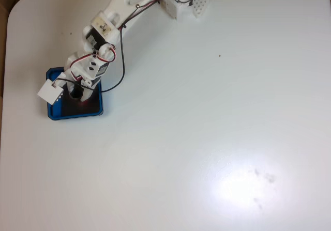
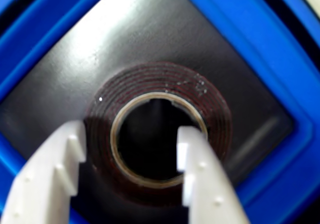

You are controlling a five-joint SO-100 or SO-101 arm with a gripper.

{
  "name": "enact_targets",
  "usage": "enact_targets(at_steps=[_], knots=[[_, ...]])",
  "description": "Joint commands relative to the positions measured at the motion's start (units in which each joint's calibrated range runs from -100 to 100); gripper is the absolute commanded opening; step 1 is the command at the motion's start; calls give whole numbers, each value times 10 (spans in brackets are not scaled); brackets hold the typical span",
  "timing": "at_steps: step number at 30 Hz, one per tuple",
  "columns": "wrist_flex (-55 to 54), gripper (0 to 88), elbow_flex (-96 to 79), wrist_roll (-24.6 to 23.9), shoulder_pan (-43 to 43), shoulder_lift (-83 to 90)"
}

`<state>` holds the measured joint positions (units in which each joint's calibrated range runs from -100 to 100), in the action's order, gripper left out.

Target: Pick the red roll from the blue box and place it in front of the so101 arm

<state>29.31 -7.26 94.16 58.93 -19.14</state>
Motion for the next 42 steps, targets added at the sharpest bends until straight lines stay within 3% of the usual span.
enact_targets(at_steps=[1,29,36,42], knots=[[-8,168,37,-2,1,-3],[-6,168,33,-4,3,10],[72,168,39,-5,1,26],[78,168,38,-5,0,23]])
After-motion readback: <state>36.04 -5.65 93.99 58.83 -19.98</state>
